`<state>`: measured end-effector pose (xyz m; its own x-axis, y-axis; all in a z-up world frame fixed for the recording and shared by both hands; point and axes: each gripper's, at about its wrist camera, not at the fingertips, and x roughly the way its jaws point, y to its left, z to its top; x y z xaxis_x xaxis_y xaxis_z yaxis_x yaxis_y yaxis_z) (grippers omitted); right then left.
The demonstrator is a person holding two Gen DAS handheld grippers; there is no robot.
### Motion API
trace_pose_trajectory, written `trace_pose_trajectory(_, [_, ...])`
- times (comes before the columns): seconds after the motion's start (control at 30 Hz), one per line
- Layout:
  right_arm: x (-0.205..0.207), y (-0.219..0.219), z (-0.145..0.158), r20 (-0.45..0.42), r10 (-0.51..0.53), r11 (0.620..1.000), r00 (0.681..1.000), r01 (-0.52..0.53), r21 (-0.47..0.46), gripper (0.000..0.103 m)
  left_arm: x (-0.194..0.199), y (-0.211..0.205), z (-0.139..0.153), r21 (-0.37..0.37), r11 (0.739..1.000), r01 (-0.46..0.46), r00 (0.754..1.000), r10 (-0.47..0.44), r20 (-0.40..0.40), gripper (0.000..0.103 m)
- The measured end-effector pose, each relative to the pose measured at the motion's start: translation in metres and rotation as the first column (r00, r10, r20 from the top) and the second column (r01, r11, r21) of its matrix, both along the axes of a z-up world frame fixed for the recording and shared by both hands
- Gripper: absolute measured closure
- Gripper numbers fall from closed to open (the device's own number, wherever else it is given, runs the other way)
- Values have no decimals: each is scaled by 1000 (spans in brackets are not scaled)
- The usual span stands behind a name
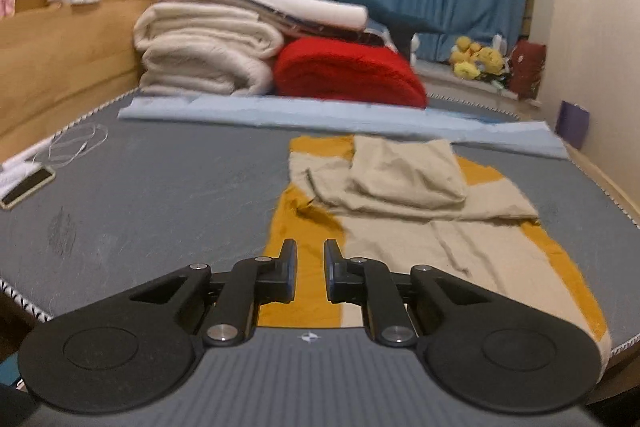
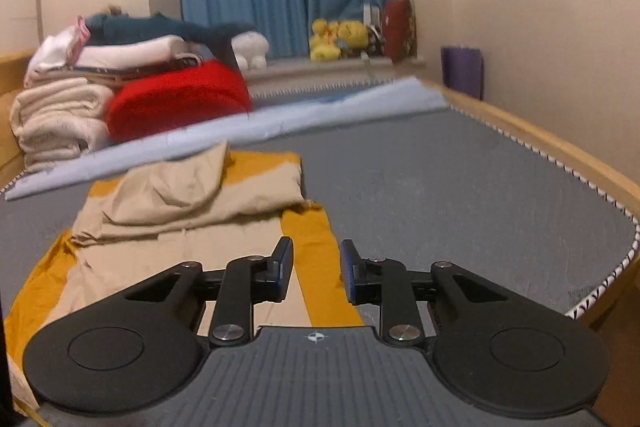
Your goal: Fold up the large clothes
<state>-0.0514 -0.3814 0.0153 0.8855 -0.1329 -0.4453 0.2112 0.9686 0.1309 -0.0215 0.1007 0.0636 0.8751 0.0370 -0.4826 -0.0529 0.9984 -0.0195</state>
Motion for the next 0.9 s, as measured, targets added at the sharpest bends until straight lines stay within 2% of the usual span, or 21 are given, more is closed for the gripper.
trace_pose_trajectory(0.07, [7, 1, -5, -25, -1, 1000, 1000, 2, 22, 76, 9, 12, -17, -8, 999, -34, 997, 33, -66, 88])
trace_pose_trajectory(0.17, [27, 2, -18, -89, -9, 999, 996, 11, 32, 76, 26, 30, -47, -74, 995, -74, 986, 62, -154, 87])
trace_pose_trajectory(0.23, [32, 3, -30, -147, -13, 1000, 989, 16, 13, 75, 41, 37, -65, -89, 987, -135, 965, 110, -240, 87])
trace_pose_trajectory(0.27, [39, 2, -38, -179, -18, 1000, 984, 18, -4, 75, 45, 41, -73, -115, 983, -146, 957, 111, -267, 82])
trace_pose_trajectory(0.33, [48, -2, -54, -245, -40, 999, 969, 35, -25, 71, 52, 46, -87, -95, 981, -169, 940, 132, -313, 75])
trace_pose_trajectory(0.43, [63, -12, -77, -331, -58, 998, 942, 62, 2, 65, 63, 55, -101, -65, 974, -217, 915, 180, -360, 62])
trace_pose_trajectory(0.5, [74, -19, -92, -387, -72, 995, 919, 91, 32, 64, 69, 62, -109, -92, 965, -247, 898, 192, -397, 53])
trace_pose_trajectory(0.6, [85, -26, -114, -464, -79, 988, 882, 133, 84, 63, 80, 65, -122, -108, 959, -263, 868, 186, -460, 51])
trace_pose_trajectory(0.67, [92, -29, -127, -507, -74, 982, 859, 150, 110, 63, 82, 62, -128, -79, 965, -248, 864, 184, -468, 51])
trace_pose_trajectory(0.77, [95, -23, -133, -515, -69, 987, 855, 135, 91, 62, 82, 59, -129, -41, 974, -221, 869, 177, -462, 51])
trace_pose_trajectory(0.8, [95, -20, -133, -514, -65, 989, 855, 122, 78, 65, 81, 58, -129, -37, 975, -217, 870, 177, -460, 54])
trace_pose_trajectory(0.83, [95, -17, -132, -510, -60, 991, 858, 111, 70, 80, 78, 58, -128, -39, 977, -209, 876, 169, -453, 68])
trace_pose_trajectory(0.87, [95, -15, -130, -503, -58, 993, 862, 102, 60, 96, 75, 58, -125, -38, 980, -197, 882, 160, -442, 87])
trace_pose_trajectory(0.9, [93, -13, -127, -489, -43, 994, 871, 88, 69, 100, 77, 52, -122, -25, 981, -191, 888, 162, -431, 97])
